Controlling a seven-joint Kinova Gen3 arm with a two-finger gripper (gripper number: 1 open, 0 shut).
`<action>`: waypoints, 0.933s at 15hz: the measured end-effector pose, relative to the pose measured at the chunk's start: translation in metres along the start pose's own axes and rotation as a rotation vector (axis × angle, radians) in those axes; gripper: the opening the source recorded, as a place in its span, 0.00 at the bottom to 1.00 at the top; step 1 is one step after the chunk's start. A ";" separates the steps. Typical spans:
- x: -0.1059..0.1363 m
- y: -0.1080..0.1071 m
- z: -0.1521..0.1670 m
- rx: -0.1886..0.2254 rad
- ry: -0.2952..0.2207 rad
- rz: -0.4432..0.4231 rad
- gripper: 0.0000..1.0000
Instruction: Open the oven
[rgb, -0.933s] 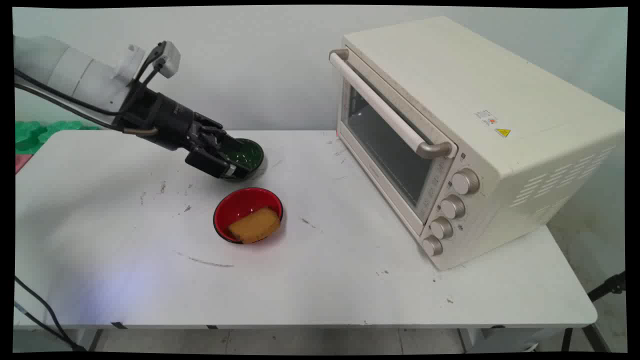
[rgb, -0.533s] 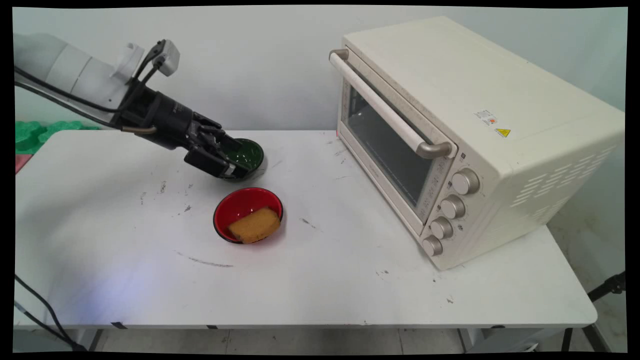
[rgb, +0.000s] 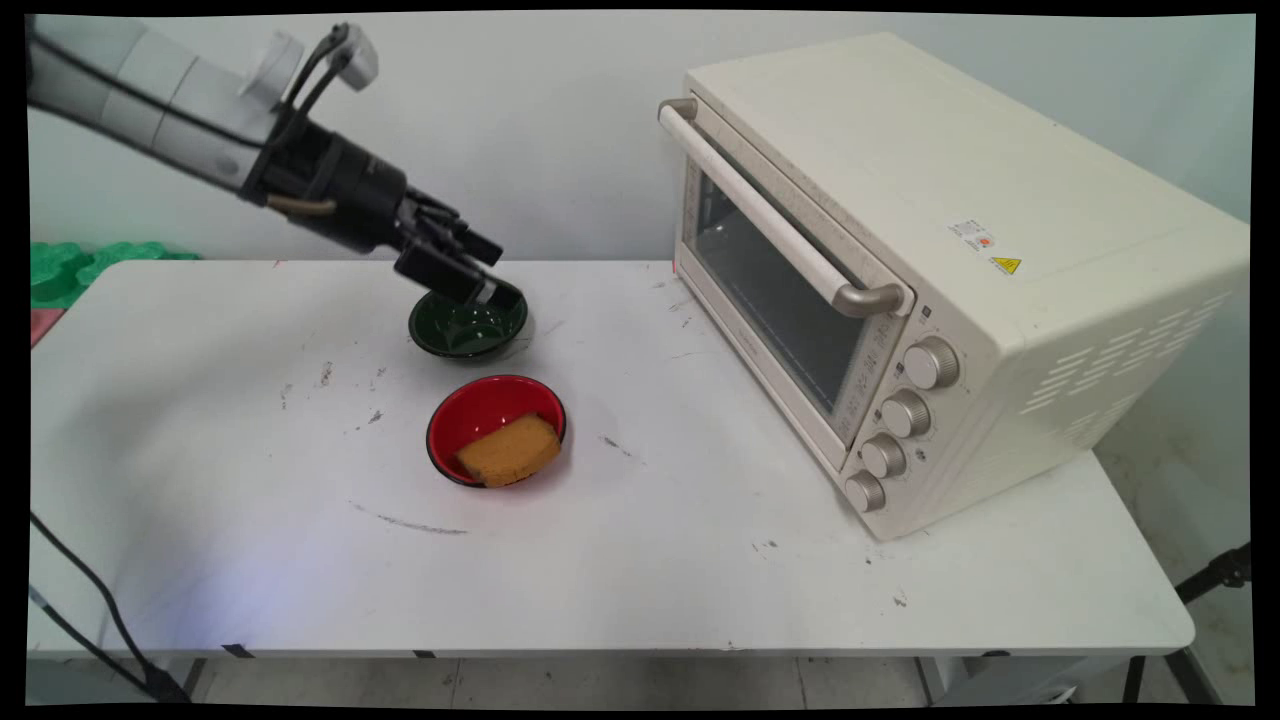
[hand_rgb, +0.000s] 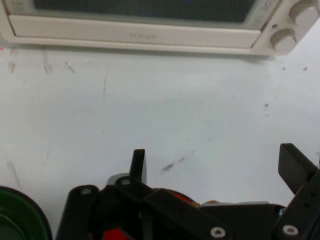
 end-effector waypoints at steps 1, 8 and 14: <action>0.006 0.000 -0.001 0.003 0.000 -0.002 1.00; 0.059 0.001 -0.005 0.017 0.014 0.000 1.00; 0.107 0.004 0.003 0.035 0.045 0.035 1.00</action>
